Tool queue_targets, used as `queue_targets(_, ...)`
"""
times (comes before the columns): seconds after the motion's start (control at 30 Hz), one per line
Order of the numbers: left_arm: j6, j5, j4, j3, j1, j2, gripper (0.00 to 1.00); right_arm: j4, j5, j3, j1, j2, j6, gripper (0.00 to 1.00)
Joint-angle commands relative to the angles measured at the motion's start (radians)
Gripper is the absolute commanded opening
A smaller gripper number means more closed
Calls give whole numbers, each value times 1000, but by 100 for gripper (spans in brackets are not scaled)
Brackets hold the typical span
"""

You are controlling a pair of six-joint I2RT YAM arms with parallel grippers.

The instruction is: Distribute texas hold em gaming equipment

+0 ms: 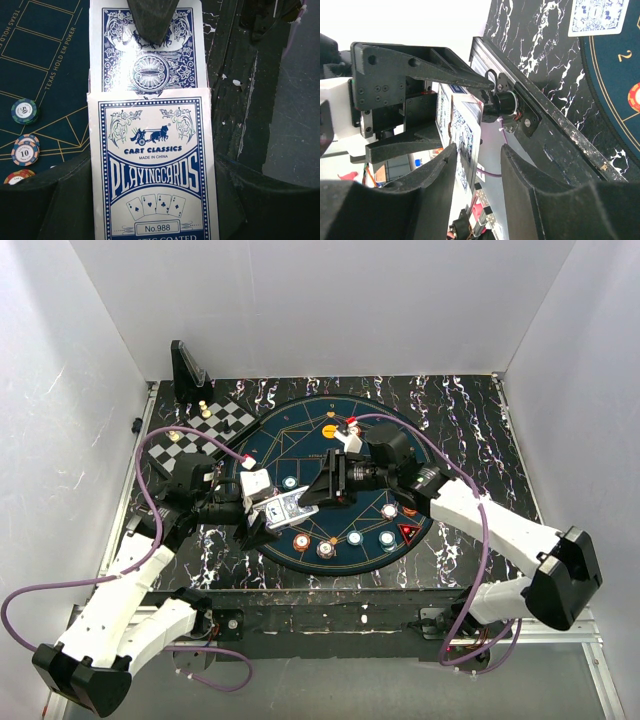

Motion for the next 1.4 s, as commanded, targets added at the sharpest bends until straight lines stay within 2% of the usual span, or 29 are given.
queue_targets(0.0,-10,38,19,47,5,-22,0,0,12,-27,-21,-67,3,47)
queue_targets(0.33,-21,40,33,40,5,-25,0,3,9,-50,-40,-107,6,46)
queue_targets(0.5,-22,40,33,36,5,-26,0,38,-4,-18,-40,-82,16,73)
queue_targets(0.57,-21,37,33,34,5,-28,0,46,-15,5,-35,-63,16,77)
queue_targets(0.7,-21,37,33,34,5,-26,0,23,-15,75,-15,0,-6,77)
queue_targets(0.9,-24,35,36,39,5,-29,0,72,-17,46,11,31,11,74)
queue_targets(1.2,-39,40,53,24,5,-37,0,69,5,-29,11,-38,16,47)
queue_targets(1.37,-42,40,53,24,5,-40,0,46,23,-57,3,-85,13,43)
